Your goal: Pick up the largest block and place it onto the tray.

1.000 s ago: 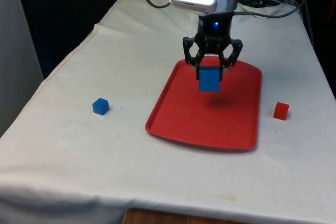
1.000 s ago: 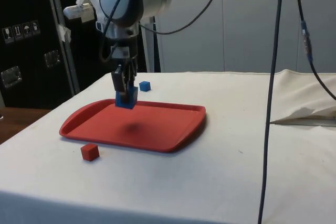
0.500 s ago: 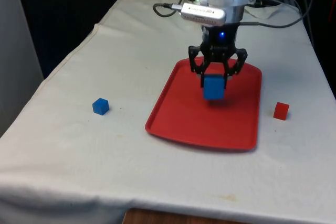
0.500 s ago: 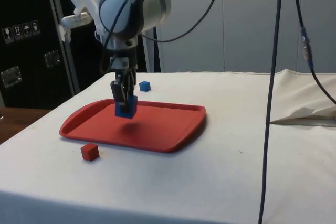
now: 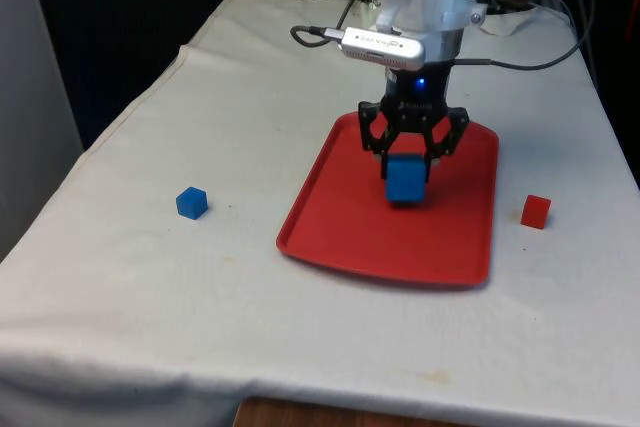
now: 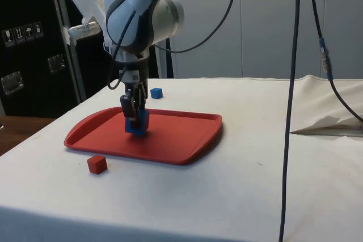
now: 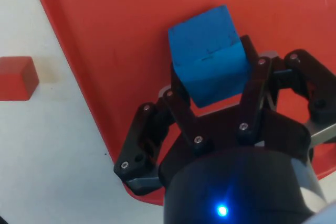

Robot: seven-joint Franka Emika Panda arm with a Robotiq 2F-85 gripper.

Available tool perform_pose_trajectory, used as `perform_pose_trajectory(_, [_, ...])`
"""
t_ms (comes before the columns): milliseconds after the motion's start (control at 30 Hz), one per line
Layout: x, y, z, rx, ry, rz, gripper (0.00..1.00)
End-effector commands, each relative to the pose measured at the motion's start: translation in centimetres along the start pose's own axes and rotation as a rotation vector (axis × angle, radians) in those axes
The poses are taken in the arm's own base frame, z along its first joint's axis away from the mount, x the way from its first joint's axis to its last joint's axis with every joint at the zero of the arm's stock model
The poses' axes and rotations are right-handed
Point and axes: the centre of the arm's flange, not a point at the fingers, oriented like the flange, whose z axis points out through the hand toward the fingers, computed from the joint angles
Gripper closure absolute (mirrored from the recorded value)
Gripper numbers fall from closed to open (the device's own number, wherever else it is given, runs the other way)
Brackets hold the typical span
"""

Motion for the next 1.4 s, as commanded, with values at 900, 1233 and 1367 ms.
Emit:
perform_pose_trajectory(900, [-0.1, -0.2, 0.6, 0.015, -0.005, 0.001, 0.0])
perform_pose_trajectory(1233, [0.4, 0.2, -1.9, 0.015, 0.016, 0.008, 0.0])
perform_pose_trajectory(1367, [0.7, 0.3, -2.7, 0.025, 0.029, 0.009, 0.0])
